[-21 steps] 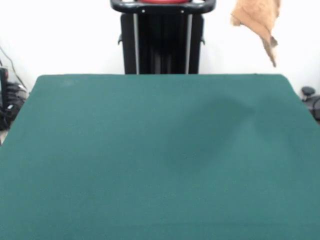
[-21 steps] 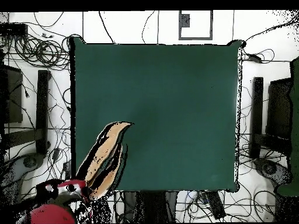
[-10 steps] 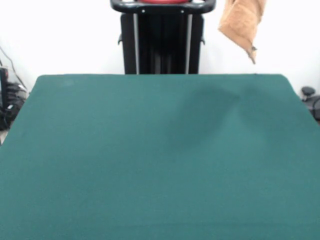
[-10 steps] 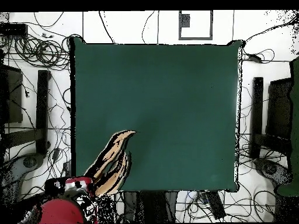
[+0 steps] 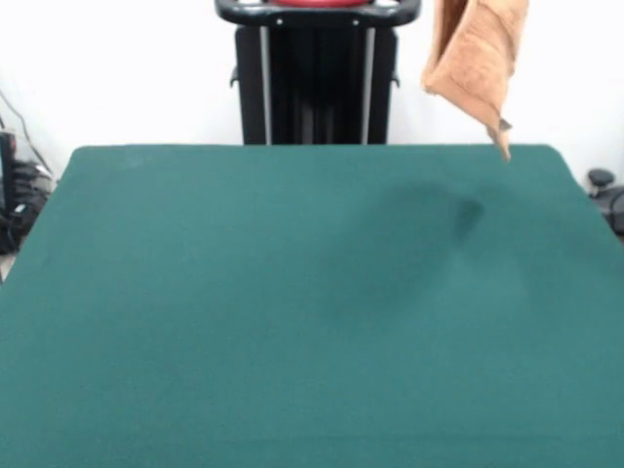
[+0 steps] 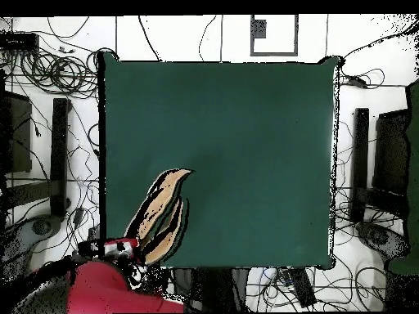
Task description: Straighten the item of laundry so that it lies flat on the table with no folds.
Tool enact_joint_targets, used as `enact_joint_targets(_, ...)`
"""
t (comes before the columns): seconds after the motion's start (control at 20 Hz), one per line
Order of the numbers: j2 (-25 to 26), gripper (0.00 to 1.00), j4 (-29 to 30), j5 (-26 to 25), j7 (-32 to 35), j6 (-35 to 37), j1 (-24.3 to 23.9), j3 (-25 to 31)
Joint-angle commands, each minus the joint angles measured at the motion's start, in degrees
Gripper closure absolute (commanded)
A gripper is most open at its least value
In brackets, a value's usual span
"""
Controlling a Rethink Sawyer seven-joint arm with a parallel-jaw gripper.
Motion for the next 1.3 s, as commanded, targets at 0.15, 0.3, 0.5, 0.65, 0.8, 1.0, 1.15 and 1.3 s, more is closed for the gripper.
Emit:
enact_joint_targets(0.15,5.52,1.0,9.56,0.09,2.25,-8.47,-3.08,5.62)
enact_joint_targets(0.3,5.82,1.0,9.37,-0.04,1.91,-9.11,-3.5,5.96)
enact_joint_targets(0.5,7.22,1.0,8.51,-1.05,-0.14,-10.48,-4.96,6.8)
enact_joint_targets(0.65,8.77,1.0,8.26,-1.75,-2.5,-12.87,-6.72,7.79)
enact_joint_targets(0.8,9.95,1.0,7.94,-2.21,-4.87,-14.95,-8.62,8.94)
enact_joint_targets(1.0,11.12,1.0,7.82,-2.4,-7.83,-18.41,-11.65,11.31)
enact_joint_targets(1.15,11.73,1.0,7.58,-2.63,-10.45,-20.07,-14.02,13.41)
enact_joint_targets(1.3,11.42,1.0,7.9,-2.72,-10.82,-20.47,-14.98,14.56)
